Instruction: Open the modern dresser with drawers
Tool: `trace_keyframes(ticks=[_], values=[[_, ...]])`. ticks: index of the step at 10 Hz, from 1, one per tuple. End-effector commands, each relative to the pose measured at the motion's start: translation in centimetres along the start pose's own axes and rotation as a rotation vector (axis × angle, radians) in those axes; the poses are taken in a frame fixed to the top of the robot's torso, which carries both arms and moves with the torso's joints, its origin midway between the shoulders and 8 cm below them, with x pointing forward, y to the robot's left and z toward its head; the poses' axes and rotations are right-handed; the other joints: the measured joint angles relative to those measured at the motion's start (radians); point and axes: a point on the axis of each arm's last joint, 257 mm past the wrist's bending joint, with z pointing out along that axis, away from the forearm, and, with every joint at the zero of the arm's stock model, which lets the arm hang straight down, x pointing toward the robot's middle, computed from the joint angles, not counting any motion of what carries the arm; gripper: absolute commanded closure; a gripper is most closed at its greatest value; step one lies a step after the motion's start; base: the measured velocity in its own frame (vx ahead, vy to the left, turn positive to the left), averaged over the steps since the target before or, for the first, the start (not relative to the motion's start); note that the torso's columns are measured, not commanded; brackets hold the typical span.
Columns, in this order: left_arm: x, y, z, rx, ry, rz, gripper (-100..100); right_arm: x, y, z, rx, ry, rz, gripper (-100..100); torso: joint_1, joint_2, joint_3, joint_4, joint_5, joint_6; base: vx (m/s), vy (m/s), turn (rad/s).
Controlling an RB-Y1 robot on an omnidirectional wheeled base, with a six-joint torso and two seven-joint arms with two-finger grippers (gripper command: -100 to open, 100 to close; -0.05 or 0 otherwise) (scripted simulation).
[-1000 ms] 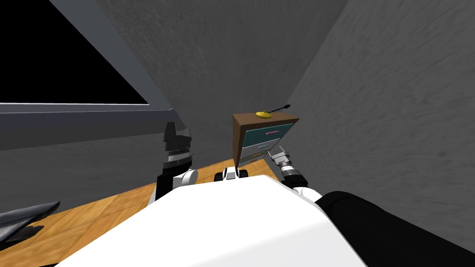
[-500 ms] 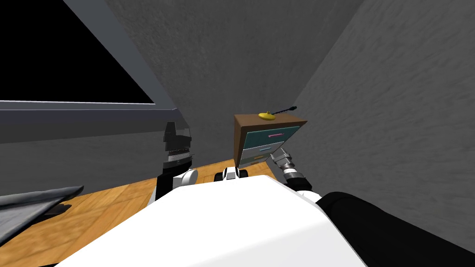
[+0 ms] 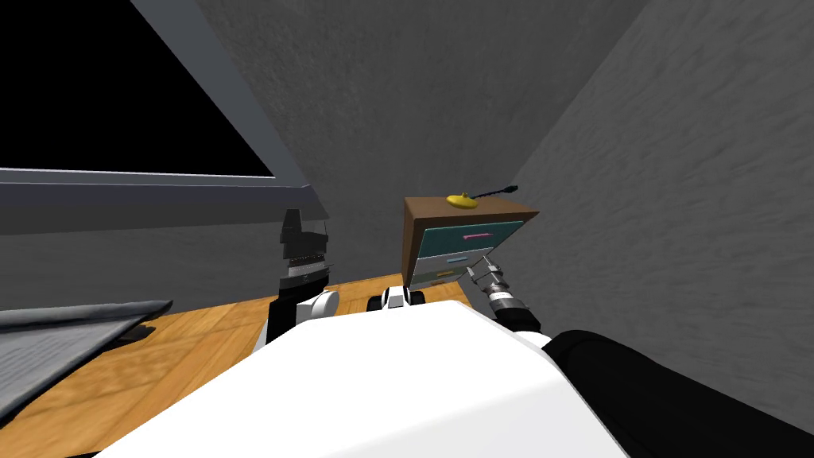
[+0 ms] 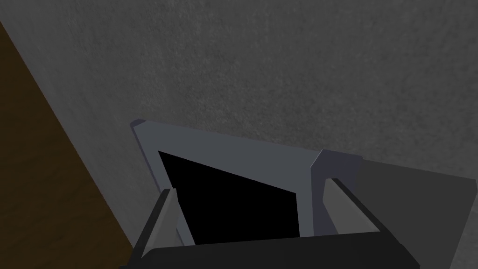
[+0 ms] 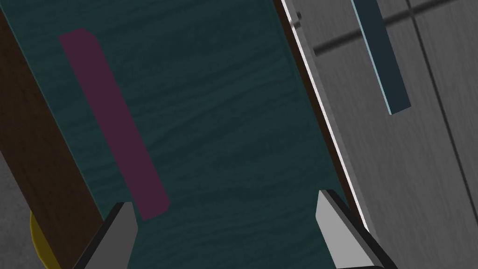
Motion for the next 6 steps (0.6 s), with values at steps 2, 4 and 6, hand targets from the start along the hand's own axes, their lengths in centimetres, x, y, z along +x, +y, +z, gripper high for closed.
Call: trace_keyframes(ticks=[2,4,6], values=[[0.00,0.00,0.00,0.000,0.000,0.000,0,0.51,0.02,-0.42,-0.006,0.015,-0.087,-100,0.000,0.000,0.000,0.000,0.000,-0.001,0.012,-0.038,0.140],[0.00,0.00,0.00,0.000,0.000,0.000,0,0.92,-0.28,-1.00,-0.013,0.025,-0.208,-100,0.000,0.000,0.000,0.000,0.000,0.000,0.014,-0.064,0.232],[0.00,0.00,0.00,0.000,0.000,0.000,0,0.88,-0.55,-1.22,-0.015,0.024,-0.271,-100,0.000,0.000,0.000,0.000,0.000,0.001,0.004,-0.059,0.105]])
